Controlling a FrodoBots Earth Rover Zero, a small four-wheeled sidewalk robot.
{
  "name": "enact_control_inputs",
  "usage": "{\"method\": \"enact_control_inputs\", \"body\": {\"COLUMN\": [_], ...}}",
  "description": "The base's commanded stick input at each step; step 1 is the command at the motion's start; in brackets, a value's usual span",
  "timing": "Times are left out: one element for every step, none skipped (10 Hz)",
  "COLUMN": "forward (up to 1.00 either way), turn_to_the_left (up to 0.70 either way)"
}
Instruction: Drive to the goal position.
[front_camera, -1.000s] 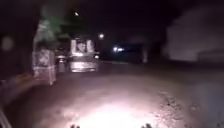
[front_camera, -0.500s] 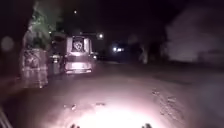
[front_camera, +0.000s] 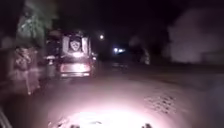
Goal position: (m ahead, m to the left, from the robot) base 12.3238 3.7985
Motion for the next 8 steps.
{"method": "enact_control_inputs", "body": {"forward": [0.70,0.70,0.70,0.78,0.85,0.85,0.94,1.00], "turn_to_the_left": [0.00,0.00,0.00,0.00,0.00,0.00,0.00,0.00]}}
